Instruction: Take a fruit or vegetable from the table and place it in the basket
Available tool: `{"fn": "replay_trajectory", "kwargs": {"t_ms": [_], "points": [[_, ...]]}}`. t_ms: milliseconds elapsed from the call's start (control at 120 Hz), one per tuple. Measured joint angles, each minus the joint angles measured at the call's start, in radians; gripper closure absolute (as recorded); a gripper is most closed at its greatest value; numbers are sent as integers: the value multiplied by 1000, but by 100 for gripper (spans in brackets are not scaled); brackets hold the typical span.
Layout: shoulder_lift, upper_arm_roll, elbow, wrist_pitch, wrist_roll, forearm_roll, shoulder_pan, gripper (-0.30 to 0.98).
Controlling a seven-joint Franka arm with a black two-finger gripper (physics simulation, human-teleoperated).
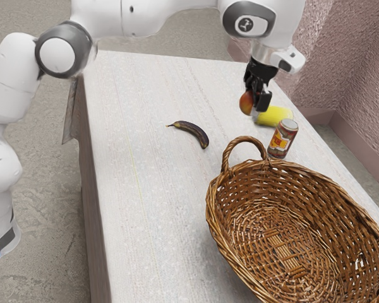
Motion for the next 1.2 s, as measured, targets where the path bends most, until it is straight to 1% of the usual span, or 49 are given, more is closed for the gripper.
{"fn": "replay_trajectory", "kwargs": {"t_ms": [108, 242, 350, 417, 492, 558, 642, 750, 767, 808, 867, 983, 1033, 1067, 1100, 1117, 1167, 1200], "points": [[21, -173, 19, -79, -29, 106, -2, 31], [77, -400, 4, -133, -71, 237, -13, 32], [120, -498, -16, -152, -114, 313, -71, 31], [196, -560, -21, -155, -142, 374, -111, 31], [267, -583, -24, -148, -172, 425, -158, 31], [325, -583, -31, -131, -196, 453, -193, 32], [362, -581, -53, -105, -224, 472, -210, 32], [381, -580, -68, -79, -257, 482, -214, 32], [383, -580, -70, -76, -262, 483, -214, 31], [386, -580, -74, -69, -271, 483, -215, 23], [388, -579, -77, -63, -284, 482, -216, 16], [376, -578, -75, -54, -301, 483, -213, 7], [308, -548, -66, -52, -298, 485, -202, 5], [212, -490, -63, -51, -288, 478, -171, 4], [103, -405, -61, -50, -275, 443, -119, 3], [42, -322, -62, -49, -267, 404, -99, 2], [-130, 18, -88, -36, -229, 232, -67, 2], [-249, 188, -196, -2, -199, 131, -41, 1]]}}
